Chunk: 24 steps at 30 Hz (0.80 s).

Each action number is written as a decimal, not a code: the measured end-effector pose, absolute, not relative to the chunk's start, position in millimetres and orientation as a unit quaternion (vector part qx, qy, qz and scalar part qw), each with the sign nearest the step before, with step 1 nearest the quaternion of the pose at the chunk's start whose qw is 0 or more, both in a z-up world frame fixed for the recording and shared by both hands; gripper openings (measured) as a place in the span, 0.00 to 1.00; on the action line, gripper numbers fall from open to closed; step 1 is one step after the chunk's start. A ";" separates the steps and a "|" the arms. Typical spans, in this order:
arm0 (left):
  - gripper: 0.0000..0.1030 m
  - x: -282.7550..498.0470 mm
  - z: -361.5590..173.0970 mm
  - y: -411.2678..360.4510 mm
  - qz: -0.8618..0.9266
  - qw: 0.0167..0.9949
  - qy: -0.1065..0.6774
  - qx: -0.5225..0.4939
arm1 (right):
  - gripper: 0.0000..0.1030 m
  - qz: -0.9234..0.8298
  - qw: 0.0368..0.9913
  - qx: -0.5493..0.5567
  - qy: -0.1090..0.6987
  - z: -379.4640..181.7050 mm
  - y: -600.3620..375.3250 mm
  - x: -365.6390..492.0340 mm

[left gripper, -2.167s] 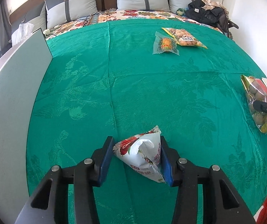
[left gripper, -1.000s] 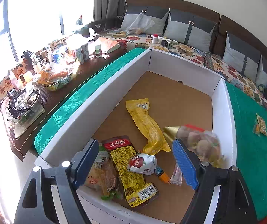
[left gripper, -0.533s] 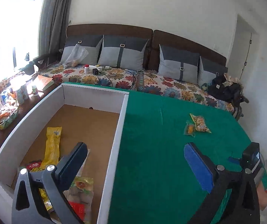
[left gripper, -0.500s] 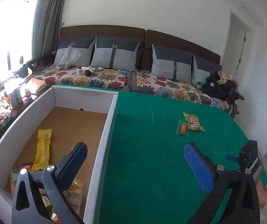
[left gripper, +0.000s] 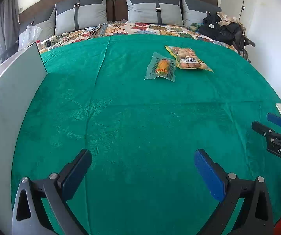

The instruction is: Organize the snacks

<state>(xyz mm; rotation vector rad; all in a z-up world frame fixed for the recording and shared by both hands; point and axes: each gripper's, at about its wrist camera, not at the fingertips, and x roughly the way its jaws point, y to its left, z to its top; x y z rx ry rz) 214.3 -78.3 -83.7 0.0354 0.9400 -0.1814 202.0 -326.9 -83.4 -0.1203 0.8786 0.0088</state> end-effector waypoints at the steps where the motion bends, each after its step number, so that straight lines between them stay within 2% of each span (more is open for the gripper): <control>1: 1.00 218.8 -87.0 -80.1 -0.085 0.887 0.453 0.020 | 0.77 0.004 0.901 -0.055 0.431 -86.3 -328.8 204.7; 6: 1.00 230.6 -104.2 -78.7 -0.072 0.882 0.464 0.029 | 0.80 0.008 0.898 -0.041 0.437 -91.7 -336.5 205.0; 15: 1.00 238.3 -104.2 -80.9 -0.087 0.876 0.474 0.038 | 0.87 0.002 0.896 -0.005 0.443 -95.0 -345.0 206.3; 19: 0.99 271.2 -82.2 -90.1 -0.133 0.870 0.473 0.030 | 0.88 0.002 0.896 -0.005 0.443 -94.9 -344.7 206.2; 24: 0.99 337.5 -58.9 -121.6 -0.175 0.861 0.471 0.082 | 0.88 0.002 0.896 -0.005 0.443 -94.9 -344.7 206.3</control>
